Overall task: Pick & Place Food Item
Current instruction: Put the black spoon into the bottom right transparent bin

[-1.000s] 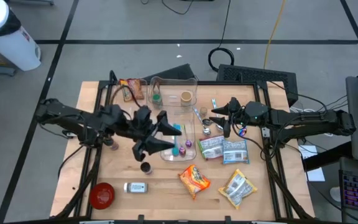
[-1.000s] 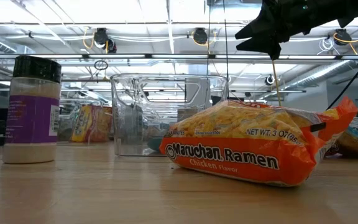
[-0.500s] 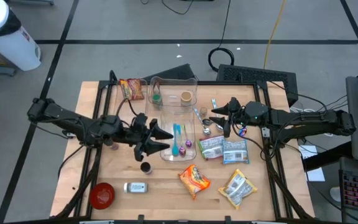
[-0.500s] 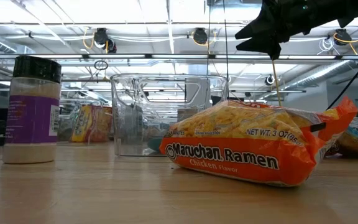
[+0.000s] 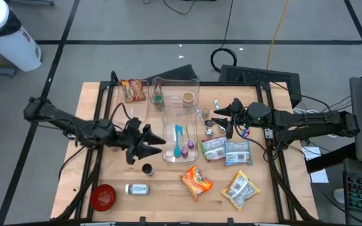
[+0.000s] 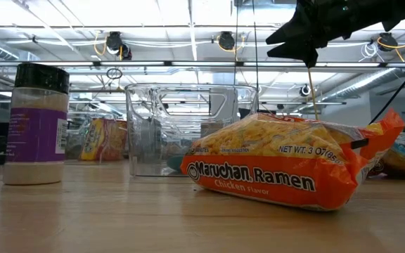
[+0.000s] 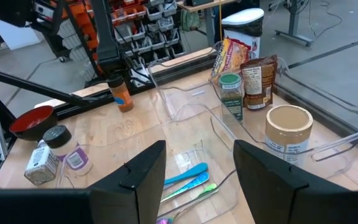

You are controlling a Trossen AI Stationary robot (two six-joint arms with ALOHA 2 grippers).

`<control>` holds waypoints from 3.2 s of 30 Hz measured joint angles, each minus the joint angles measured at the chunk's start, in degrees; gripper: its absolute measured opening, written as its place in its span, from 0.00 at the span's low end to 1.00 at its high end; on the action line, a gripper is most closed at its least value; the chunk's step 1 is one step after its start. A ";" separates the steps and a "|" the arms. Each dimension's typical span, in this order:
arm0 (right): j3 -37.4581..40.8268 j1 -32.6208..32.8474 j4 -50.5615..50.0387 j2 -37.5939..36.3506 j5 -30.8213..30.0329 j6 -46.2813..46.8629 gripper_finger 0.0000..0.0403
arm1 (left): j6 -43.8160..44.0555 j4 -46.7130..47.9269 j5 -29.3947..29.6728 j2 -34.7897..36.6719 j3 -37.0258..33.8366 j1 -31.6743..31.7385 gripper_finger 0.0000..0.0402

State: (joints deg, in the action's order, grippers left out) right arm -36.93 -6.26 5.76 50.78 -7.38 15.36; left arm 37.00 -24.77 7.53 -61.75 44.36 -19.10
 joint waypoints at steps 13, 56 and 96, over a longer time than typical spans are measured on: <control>0.00 -0.02 -0.02 0.00 0.00 0.01 0.45 | -0.86 1.65 10.55 1.37 0.05 -2.64 0.64; -23.66 21.43 -6.79 8.10 -5.97 0.43 0.45 | -5.07 2.67 10.58 0.86 0.05 2.58 0.64; -21.96 -15.50 -46.07 38.23 9.03 -21.49 0.45 | -3.28 6.96 10.53 0.86 0.05 3.36 0.64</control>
State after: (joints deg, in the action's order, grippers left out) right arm -58.89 -21.76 -40.31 89.01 1.65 -6.13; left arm 33.71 -17.81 18.06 -60.88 44.40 -15.74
